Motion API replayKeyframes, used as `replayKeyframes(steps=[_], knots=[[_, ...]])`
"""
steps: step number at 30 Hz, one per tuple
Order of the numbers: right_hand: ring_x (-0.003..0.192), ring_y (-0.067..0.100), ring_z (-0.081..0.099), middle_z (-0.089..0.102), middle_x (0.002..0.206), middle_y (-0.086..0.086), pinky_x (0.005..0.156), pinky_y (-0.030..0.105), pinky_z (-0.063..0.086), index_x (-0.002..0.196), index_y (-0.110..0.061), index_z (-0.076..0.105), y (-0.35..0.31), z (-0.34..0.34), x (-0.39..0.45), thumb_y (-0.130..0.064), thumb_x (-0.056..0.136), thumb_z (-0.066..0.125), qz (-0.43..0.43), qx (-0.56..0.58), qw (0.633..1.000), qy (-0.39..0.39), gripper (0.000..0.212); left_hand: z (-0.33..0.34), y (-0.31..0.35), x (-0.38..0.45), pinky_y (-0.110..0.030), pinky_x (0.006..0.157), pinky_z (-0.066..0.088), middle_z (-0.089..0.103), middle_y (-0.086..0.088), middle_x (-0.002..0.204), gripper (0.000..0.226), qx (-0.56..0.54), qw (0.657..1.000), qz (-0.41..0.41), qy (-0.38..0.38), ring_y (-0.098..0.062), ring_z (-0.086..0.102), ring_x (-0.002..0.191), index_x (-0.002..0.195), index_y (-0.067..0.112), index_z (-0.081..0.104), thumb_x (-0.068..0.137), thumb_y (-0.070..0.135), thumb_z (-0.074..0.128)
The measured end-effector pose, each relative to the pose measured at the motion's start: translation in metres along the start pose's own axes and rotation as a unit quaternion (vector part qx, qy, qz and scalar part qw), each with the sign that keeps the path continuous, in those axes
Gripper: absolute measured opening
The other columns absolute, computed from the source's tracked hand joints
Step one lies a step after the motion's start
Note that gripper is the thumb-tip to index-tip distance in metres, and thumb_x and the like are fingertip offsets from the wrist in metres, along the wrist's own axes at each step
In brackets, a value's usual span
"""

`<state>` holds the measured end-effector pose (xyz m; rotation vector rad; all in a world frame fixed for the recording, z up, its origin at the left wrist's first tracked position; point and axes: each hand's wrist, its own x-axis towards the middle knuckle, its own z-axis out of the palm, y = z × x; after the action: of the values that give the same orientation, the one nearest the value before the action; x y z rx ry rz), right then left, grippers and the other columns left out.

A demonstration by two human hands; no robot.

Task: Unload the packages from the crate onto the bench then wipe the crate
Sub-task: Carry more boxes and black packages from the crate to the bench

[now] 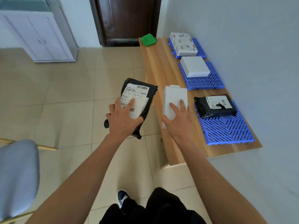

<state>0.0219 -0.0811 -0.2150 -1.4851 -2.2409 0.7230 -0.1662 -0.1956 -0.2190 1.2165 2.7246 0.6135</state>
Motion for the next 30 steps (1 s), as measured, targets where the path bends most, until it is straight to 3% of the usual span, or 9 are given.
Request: replayKeyframes(steps=[13,23,30], knots=[[0.154,0.030,0.004,0.016,0.168,-0.005,0.121,0.058,0.010,0.148,-0.038,0.045,-0.022,0.030,0.126,-0.048,0.087,0.066,0.081,0.008,0.996,0.036,0.065,0.025,0.023,0.147,-0.053,0.101,0.037,0.024,-0.006,0.155,0.083,0.021,0.996,0.070,-0.040,-0.034,0.031,0.128,0.151,0.042,0.036,0.075,0.067,0.058],[0.153,0.031,0.008,0.021,0.167,-0.003,0.117,0.058,0.016,0.146,-0.036,0.048,-0.027,0.034,0.207,-0.047,0.085,0.065,0.103,0.002,0.992,0.080,0.064,0.039,0.049,0.245,-0.053,0.101,0.036,0.026,-0.006,0.153,0.088,0.023,0.993,0.103,-0.059,-0.032,0.030,0.126,0.150,0.042,0.037,0.068,0.071,0.048],[0.154,0.031,0.007,0.018,0.168,-0.004,0.119,0.060,0.013,0.155,-0.032,0.031,-0.017,0.047,0.254,-0.046,0.086,0.066,0.181,-0.009,0.979,0.093,0.079,0.071,0.068,0.314,-0.054,0.101,0.037,0.030,-0.007,0.148,0.090,0.009,0.984,0.145,-0.105,-0.032,0.032,0.124,0.151,0.044,0.036,0.067,0.074,0.046]])
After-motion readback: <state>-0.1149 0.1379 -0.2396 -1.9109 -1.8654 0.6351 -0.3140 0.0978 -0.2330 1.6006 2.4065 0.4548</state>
